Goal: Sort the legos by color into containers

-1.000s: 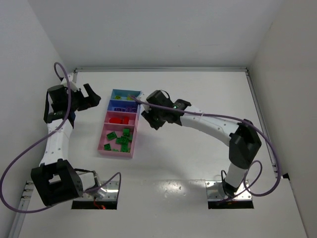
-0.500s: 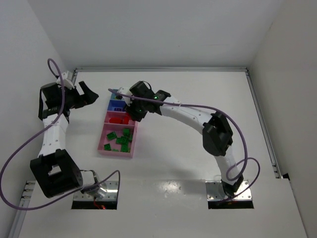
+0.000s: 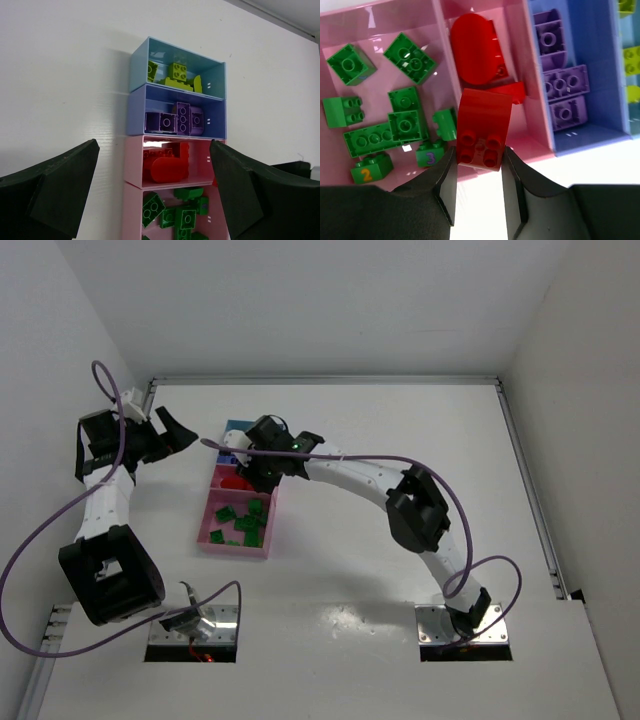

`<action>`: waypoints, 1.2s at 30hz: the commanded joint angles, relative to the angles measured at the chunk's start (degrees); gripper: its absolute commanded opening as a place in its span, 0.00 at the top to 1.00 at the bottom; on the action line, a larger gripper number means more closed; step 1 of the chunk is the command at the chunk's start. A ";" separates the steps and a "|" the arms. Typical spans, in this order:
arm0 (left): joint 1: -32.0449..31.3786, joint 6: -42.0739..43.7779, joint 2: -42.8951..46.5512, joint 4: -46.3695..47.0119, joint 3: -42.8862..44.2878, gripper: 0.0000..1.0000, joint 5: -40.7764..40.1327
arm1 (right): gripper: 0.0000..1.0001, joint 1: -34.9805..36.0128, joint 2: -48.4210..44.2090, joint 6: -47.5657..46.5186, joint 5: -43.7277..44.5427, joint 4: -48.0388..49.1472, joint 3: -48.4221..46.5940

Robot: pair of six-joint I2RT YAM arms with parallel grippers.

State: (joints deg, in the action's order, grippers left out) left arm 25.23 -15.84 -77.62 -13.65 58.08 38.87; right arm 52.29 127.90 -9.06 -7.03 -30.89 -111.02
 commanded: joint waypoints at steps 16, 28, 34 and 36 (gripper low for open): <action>1.13 -0.86 1.07 0.91 2.74 0.00 1.91 | 0.88 1.67 3.50 -2.54 7.72 7.69 -1.74; 1.13 -0.34 -0.07 0.91 2.74 0.00 2.44 | 0.43 1.14 3.50 -3.86 6.68 7.08 0.10; 1.13 0.28 -0.07 0.91 2.74 0.00 2.44 | 0.24 1.14 1.05 -1.76 6.68 6.03 0.11; 1.13 1.33 0.54 0.21 3.26 0.00 2.96 | 0.23 1.14 -0.97 0.34 6.15 5.41 0.10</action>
State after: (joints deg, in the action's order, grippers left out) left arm 25.61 -15.73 -77.69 -13.78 58.67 40.12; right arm 53.01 131.92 -11.86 0.23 -24.67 -110.54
